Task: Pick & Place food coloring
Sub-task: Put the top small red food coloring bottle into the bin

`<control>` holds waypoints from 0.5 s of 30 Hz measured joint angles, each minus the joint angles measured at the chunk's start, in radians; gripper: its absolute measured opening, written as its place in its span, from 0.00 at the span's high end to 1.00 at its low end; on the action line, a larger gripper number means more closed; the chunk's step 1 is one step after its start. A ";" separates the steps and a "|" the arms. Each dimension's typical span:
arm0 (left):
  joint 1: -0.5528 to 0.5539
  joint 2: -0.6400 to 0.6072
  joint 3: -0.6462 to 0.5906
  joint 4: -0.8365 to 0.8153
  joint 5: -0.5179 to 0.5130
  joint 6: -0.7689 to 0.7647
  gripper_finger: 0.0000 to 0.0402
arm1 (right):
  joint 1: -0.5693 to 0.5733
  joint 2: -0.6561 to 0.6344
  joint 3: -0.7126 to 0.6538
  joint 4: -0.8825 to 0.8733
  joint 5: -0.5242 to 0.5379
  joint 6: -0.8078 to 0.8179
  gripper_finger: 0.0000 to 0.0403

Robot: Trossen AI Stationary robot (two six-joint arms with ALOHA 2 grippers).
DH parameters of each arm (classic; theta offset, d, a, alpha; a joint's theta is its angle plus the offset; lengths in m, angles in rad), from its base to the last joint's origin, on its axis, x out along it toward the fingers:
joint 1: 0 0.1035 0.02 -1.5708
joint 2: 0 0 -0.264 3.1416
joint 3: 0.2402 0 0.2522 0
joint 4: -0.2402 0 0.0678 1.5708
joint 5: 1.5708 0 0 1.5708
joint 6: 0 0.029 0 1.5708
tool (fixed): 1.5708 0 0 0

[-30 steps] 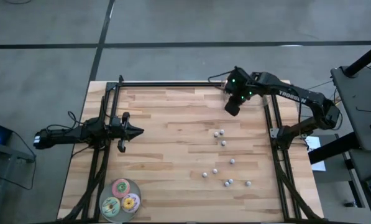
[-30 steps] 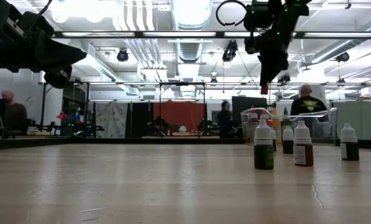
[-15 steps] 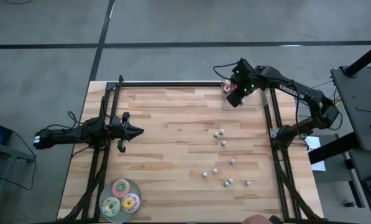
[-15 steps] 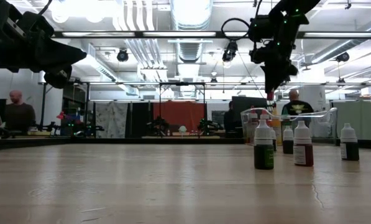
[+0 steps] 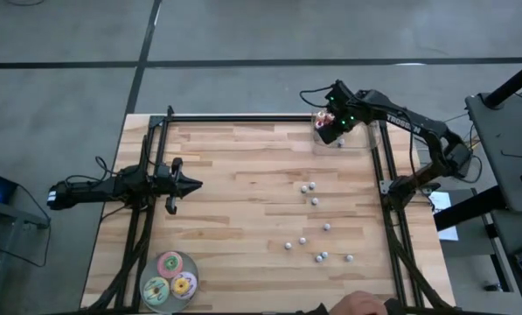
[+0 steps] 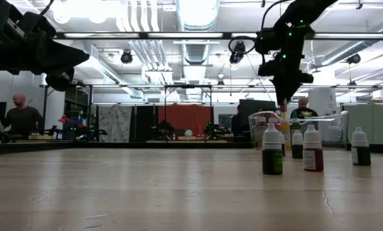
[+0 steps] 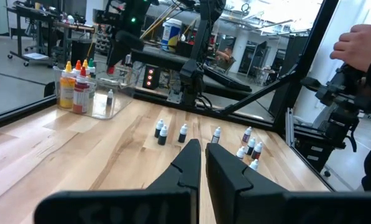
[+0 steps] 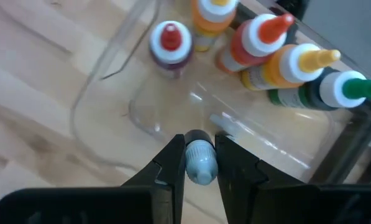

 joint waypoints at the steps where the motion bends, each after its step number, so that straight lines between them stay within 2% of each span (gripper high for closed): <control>1: 0.000 0.000 0.000 0.000 0.000 0.000 1.00 | -0.004 0.007 0.000 0.000 0.008 0.005 0.84; 15: 0.000 0.000 0.000 0.000 0.000 0.000 1.00 | -0.019 0.099 0.000 0.087 0.013 0.029 0.84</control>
